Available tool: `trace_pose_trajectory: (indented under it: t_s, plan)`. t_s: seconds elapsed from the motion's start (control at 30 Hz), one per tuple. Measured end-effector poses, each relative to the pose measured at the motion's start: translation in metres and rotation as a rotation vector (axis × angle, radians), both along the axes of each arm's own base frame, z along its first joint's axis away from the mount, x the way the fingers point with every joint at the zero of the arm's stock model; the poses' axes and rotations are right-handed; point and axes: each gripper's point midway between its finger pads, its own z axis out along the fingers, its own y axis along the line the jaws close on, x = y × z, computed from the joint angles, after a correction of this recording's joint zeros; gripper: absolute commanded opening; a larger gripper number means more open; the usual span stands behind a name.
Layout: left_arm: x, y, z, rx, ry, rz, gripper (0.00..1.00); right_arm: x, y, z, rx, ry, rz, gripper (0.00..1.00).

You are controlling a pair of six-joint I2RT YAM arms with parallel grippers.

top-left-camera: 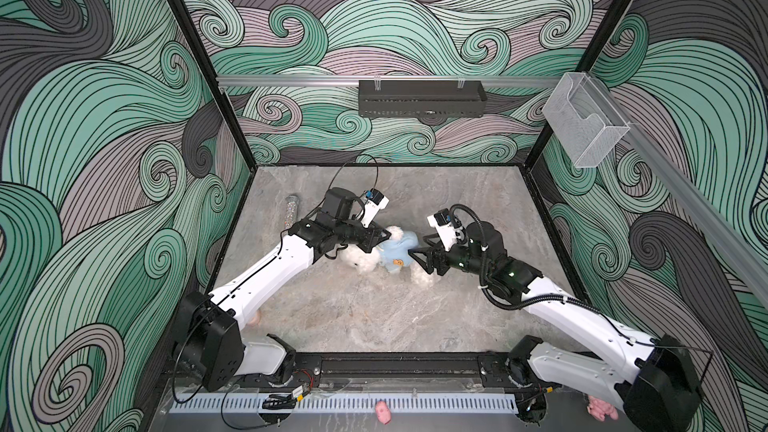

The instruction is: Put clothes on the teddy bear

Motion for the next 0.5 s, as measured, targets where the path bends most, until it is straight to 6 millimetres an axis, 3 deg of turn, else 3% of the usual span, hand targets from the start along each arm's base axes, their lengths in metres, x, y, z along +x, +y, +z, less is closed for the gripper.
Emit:
trace_pose_trajectory:
  t_s: [0.2,0.5]
  plan:
    - [-0.007,-0.003,-0.001,-0.001,0.011,-0.033,0.0,0.008,0.02,-0.011,-0.008,0.02,0.073,0.66]
    - [-0.012,-0.005,-0.003,0.006,0.003,-0.064,0.0,0.02,0.048,-0.011,0.027,0.034,0.164,0.41]
